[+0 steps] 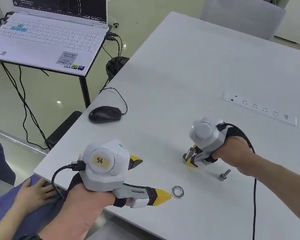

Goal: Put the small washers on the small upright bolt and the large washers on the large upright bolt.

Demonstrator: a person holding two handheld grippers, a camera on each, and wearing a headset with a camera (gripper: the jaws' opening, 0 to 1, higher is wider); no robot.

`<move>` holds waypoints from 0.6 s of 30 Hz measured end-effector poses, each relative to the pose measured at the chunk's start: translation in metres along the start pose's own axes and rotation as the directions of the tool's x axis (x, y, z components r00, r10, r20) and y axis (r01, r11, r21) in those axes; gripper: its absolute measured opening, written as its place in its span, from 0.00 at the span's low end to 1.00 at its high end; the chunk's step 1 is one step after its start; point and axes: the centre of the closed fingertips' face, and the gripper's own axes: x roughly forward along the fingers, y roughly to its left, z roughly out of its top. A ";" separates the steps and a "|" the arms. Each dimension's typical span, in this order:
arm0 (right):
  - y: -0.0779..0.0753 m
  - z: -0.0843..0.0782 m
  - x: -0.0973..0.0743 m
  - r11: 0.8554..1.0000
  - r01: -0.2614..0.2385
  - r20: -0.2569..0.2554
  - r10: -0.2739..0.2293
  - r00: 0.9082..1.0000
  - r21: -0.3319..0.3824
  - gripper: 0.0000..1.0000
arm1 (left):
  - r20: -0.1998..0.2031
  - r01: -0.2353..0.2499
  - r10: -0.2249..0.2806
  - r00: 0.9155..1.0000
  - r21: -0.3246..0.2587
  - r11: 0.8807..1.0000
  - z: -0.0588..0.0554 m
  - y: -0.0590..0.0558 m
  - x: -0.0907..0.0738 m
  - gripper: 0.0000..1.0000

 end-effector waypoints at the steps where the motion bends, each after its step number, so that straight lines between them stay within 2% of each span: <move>1: -0.001 -0.001 -0.003 1.000 0.004 0.000 -0.004 1.000 -0.001 0.31 | 0.001 0.001 -0.001 1.000 0.002 1.000 0.000 0.000 0.000 0.71; 8: -0.005 0.007 -0.030 0.998 0.049 0.072 -0.052 0.996 0.043 0.31 | 0.003 0.002 -0.002 1.000 0.009 1.000 0.001 -0.002 0.000 0.71; 11: -0.001 0.009 -0.040 0.997 0.043 0.108 -0.049 0.993 0.063 0.33 | 0.004 0.005 -0.005 1.000 0.014 1.000 0.002 -0.004 0.000 0.71; 18: 0.014 0.003 -0.051 0.998 0.046 0.111 -0.050 0.993 0.043 0.34 | 0.003 0.008 -0.008 1.000 0.026 1.000 0.003 -0.008 -0.001 0.71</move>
